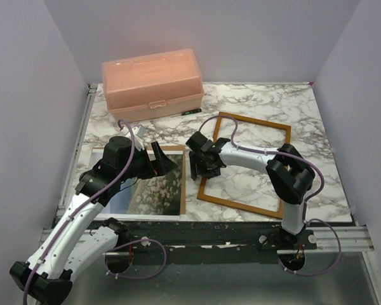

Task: Put the photo into the frame
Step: Adjust the photo frame at the center of the board.

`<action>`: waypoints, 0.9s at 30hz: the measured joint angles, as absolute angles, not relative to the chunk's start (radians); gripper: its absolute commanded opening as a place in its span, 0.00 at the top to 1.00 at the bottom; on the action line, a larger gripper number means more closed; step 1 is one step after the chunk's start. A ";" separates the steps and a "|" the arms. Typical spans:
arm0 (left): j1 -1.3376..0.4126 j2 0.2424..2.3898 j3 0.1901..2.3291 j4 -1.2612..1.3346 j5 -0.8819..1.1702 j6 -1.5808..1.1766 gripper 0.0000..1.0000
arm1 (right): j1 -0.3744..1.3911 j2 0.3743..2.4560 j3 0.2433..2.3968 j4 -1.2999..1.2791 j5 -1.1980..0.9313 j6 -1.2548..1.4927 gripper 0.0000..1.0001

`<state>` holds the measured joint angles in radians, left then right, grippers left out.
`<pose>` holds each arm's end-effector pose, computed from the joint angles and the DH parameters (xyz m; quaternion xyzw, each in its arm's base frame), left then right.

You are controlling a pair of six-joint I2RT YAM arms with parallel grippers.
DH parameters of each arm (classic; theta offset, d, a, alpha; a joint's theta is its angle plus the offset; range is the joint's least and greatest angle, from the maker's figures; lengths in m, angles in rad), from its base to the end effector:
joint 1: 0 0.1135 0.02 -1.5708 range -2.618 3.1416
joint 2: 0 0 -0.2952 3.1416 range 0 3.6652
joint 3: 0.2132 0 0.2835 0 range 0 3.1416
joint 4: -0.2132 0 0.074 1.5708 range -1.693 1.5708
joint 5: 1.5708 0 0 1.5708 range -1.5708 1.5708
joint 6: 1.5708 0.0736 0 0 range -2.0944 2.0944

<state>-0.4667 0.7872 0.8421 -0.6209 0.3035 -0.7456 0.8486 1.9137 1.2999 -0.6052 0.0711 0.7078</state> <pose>0.1747 -0.1127 0.3204 -0.0483 0.8681 -0.3801 0.3157 0.2889 0.3200 0.1426 -0.0630 0.9819 0.0978 0.1491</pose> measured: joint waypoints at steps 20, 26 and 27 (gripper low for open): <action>-0.467 0.758 0.798 -0.628 0.310 -0.735 0.11 | 0.917 1.715 1.034 -0.566 0.192 0.653 0.16; -0.467 0.758 0.794 -0.627 0.311 -0.738 0.11 | 0.921 1.704 1.023 -0.581 0.197 0.657 0.16; -0.467 0.758 0.794 -0.627 0.311 -0.738 0.11 | 0.921 1.708 1.028 -0.584 0.197 0.658 0.17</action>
